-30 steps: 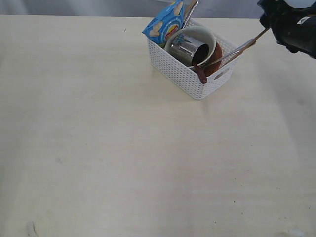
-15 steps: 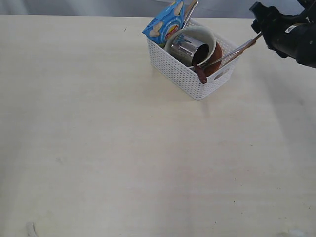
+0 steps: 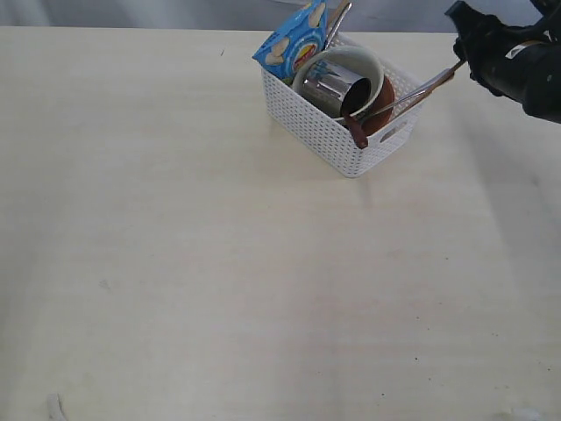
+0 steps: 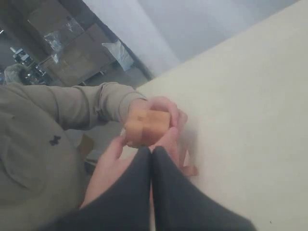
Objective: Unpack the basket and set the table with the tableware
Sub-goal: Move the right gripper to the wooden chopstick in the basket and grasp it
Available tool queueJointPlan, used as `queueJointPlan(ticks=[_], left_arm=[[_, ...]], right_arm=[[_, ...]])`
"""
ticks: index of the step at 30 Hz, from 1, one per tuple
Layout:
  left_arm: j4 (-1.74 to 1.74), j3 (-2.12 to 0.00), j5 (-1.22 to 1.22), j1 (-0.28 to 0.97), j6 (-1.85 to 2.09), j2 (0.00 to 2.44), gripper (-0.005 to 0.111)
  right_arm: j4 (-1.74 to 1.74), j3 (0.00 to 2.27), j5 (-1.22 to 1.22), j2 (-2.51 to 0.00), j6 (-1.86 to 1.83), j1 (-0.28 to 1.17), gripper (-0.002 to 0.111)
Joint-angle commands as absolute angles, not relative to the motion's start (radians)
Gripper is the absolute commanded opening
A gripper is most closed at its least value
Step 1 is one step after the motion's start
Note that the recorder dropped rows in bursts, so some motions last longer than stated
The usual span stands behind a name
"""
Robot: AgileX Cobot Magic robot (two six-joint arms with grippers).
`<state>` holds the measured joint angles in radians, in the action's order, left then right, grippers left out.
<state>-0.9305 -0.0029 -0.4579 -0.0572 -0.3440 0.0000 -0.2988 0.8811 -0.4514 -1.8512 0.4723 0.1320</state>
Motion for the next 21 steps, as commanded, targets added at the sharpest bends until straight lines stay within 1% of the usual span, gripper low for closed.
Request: queueJointPlan(ticks=[1,7,10,21], left_arm=[[-0.930,0.000,-0.461,-0.060,-0.349,0.000,0.000],[-0.930,0.000,-0.461,-0.060,-0.349,0.000,0.000],[-0.930,0.000,-0.461,-0.060,-0.349,0.000,0.000],[-0.930,0.000,-0.461,-0.060,-0.349,0.000,0.000]], right_arm=[[-0.300,0.885,-0.466,-1.852,0.483,0.133,0.028],[-0.300,0.885,-0.466,-1.852,0.483,0.133,0.010],[-0.300,0.885,-0.466,-1.852,0.483,0.133,0.000],[-0.287,0.885,-0.485,-1.790,0.483,0.133,0.000]])
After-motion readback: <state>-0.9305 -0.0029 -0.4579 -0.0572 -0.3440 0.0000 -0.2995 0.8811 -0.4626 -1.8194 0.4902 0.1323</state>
